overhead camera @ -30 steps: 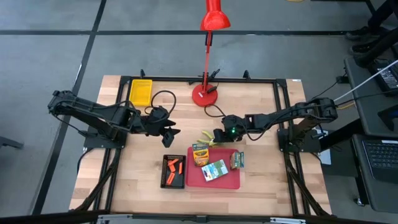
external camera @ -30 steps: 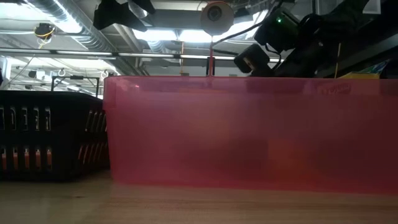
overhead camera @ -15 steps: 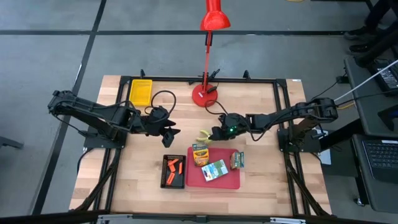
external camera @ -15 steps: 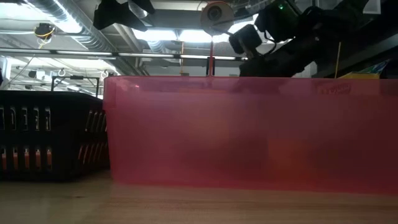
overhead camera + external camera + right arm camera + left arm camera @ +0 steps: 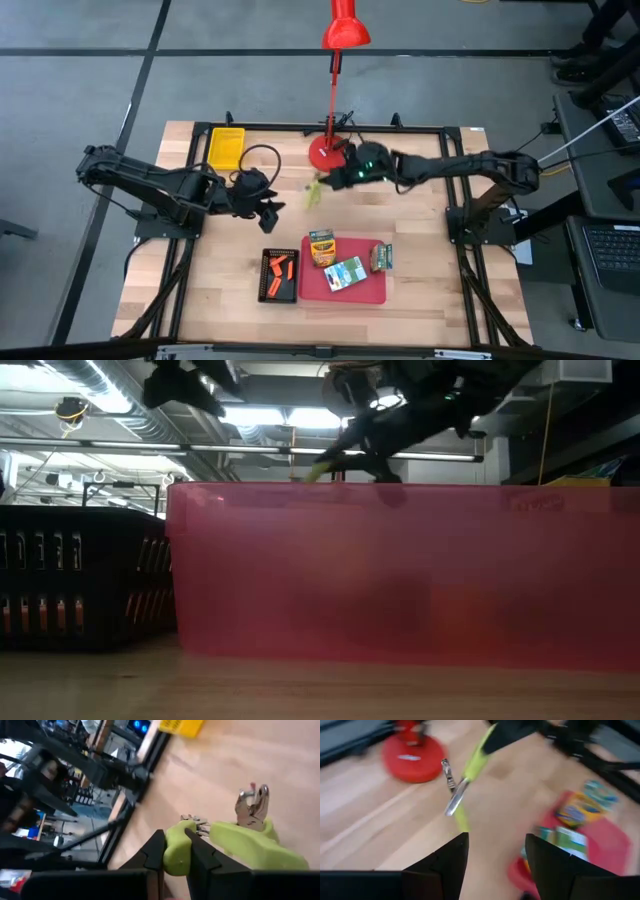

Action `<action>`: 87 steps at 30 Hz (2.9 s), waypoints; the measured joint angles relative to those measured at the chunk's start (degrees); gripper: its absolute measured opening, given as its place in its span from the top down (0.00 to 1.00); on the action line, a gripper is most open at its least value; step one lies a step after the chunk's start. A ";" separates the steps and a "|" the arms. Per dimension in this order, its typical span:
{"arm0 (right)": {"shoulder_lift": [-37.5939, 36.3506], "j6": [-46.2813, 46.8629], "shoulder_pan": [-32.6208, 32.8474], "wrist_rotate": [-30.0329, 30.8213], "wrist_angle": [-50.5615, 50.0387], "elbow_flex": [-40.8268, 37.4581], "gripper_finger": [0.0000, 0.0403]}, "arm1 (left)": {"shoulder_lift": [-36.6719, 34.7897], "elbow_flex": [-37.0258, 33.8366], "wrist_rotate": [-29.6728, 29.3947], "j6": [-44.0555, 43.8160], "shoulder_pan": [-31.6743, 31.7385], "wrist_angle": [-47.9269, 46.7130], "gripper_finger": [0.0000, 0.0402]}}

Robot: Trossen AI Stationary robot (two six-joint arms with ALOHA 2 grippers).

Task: Pick & Place School Supplies
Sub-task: Put the bottom green puncher into the yellow bin

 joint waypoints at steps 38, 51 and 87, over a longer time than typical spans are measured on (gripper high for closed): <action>55.67 -8.75 -12.11 -16.18 -11.98 77.53 0.88 | -16.66 0.00 -25.34 -16.63 0.09 -20.26 0.65; 47.37 -16.27 -7.49 -20.65 -28.01 77.53 0.88 | -9.06 0.00 -19.62 -6.98 11.50 -32.00 0.65; 40.41 -20.49 -3.44 -23.00 -33.09 77.53 0.88 | -4.63 0.00 -24.01 12.45 7.59 -22.70 0.48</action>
